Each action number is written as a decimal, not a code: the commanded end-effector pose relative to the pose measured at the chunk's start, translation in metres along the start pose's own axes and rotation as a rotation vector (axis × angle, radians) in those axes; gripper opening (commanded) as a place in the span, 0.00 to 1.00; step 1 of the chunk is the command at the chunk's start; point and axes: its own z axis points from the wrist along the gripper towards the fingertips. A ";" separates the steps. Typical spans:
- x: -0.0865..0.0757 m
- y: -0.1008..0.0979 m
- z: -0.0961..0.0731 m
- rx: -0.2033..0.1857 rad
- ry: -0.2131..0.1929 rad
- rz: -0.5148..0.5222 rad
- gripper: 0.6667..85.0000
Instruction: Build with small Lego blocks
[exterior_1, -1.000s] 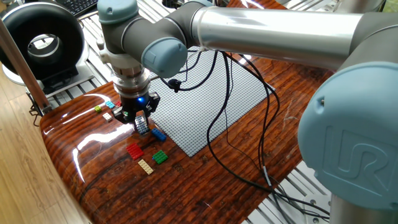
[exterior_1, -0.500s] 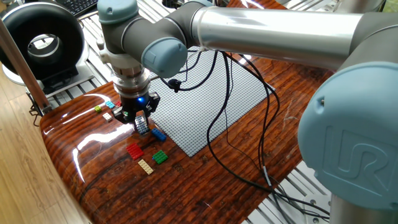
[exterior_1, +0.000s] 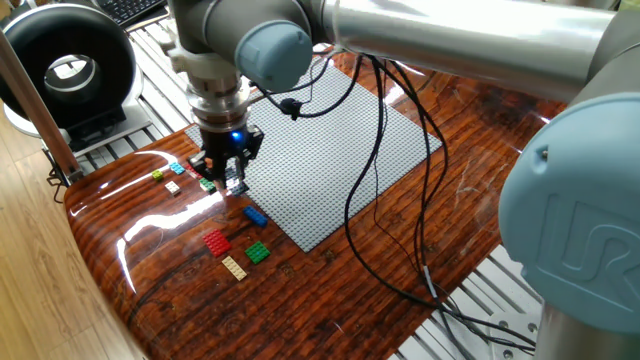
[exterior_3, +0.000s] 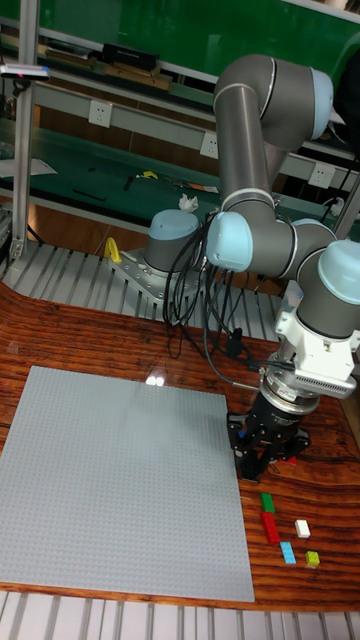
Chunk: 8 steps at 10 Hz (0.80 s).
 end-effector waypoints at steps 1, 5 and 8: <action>0.006 0.005 0.000 -0.009 0.018 0.051 0.00; 0.009 0.010 0.000 -0.028 0.032 0.027 0.00; 0.002 -0.025 -0.006 -0.032 0.045 -0.102 0.00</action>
